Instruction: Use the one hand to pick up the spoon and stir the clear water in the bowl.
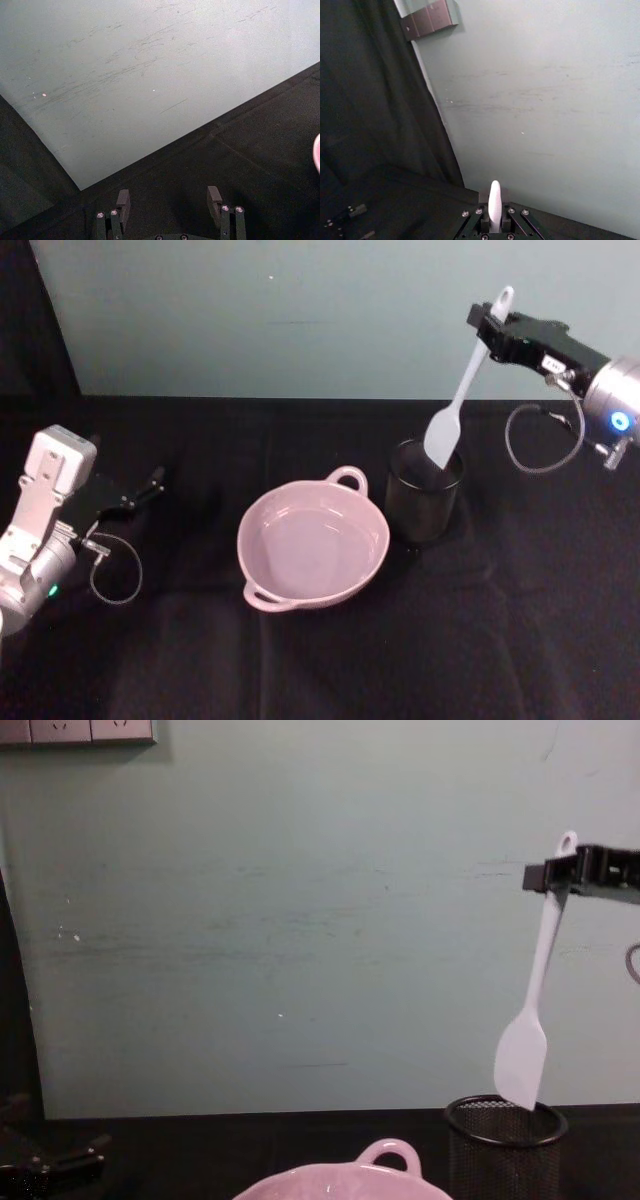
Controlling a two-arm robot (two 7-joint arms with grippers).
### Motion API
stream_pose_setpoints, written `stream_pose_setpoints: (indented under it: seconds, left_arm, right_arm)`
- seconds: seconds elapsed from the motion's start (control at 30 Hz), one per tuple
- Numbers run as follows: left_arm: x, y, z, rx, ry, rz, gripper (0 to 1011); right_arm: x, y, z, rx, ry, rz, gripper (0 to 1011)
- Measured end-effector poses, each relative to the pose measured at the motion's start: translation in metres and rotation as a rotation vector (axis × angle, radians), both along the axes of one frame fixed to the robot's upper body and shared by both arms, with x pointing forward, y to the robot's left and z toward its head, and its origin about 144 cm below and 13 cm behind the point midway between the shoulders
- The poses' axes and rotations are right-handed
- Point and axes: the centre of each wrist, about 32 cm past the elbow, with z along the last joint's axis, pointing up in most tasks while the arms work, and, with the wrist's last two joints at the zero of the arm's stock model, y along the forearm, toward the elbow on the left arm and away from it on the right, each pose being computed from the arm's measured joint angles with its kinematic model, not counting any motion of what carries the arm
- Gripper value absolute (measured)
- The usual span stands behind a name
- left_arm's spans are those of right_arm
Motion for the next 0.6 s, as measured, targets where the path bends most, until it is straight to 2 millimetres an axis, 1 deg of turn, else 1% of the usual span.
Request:
stream_pose_setpoints:
  seconds: [0.13,0.33,0.6]
  left_arm:
    - [0.000,0.000,0.000,0.000,0.000,0.000,1011]
    - [0.000,0.000,0.000,0.000,0.000,0.000,1011]
    - [0.000,0.000,0.000,0.000,0.000,0.000,1011]
  right_arm:
    - [0.000,0.004,0.013,-0.010,-0.002,0.023,116]
    - [-0.001,0.013,0.023,-0.036,-0.022,0.063,116]
    - [0.002,0.026,0.034,-0.087,-0.040,0.129,116]
